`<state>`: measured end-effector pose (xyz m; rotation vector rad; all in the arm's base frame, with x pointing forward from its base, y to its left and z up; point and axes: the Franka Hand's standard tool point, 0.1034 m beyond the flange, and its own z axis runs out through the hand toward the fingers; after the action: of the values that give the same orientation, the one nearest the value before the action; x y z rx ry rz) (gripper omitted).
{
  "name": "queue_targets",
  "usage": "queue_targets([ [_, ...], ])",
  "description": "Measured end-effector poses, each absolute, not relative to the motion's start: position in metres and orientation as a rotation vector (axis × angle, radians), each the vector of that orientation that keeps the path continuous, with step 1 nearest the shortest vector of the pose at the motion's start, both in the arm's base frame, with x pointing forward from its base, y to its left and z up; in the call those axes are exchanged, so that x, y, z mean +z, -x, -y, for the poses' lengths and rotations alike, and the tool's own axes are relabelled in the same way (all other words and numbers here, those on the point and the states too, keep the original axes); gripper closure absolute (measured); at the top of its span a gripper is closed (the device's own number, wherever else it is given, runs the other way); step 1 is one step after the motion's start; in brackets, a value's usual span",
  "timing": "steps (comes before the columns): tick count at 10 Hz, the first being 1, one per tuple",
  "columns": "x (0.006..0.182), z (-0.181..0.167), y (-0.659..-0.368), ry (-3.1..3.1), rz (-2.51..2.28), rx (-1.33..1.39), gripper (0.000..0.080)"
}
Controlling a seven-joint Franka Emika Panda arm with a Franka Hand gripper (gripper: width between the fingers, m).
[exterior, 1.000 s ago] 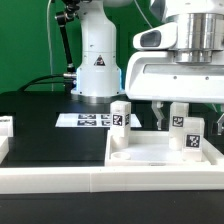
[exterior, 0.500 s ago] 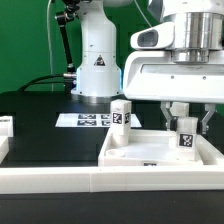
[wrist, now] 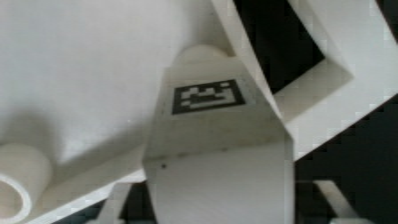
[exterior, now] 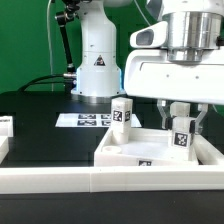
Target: Assemble square table
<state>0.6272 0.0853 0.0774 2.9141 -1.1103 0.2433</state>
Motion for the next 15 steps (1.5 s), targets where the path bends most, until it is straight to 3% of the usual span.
queue_targets([
  [3,0.077,-0.079,-0.626,-2.890,1.157,0.240,0.0501],
  [4,0.078,-0.080,-0.627,-2.896,1.144,0.241,0.0421],
  [5,0.082,-0.079,-0.628,-2.917,1.093,0.246,0.0421],
  [6,0.087,-0.079,-0.630,-2.931,1.068,0.253,0.0230],
  [7,0.090,-0.078,-0.630,-2.944,1.036,0.256,0.0174],
  [11,0.111,-0.058,-0.633,-3.043,0.713,0.243,0.0151],
  [15,0.111,-0.063,-0.633,-3.043,0.707,0.245,0.0150],
])
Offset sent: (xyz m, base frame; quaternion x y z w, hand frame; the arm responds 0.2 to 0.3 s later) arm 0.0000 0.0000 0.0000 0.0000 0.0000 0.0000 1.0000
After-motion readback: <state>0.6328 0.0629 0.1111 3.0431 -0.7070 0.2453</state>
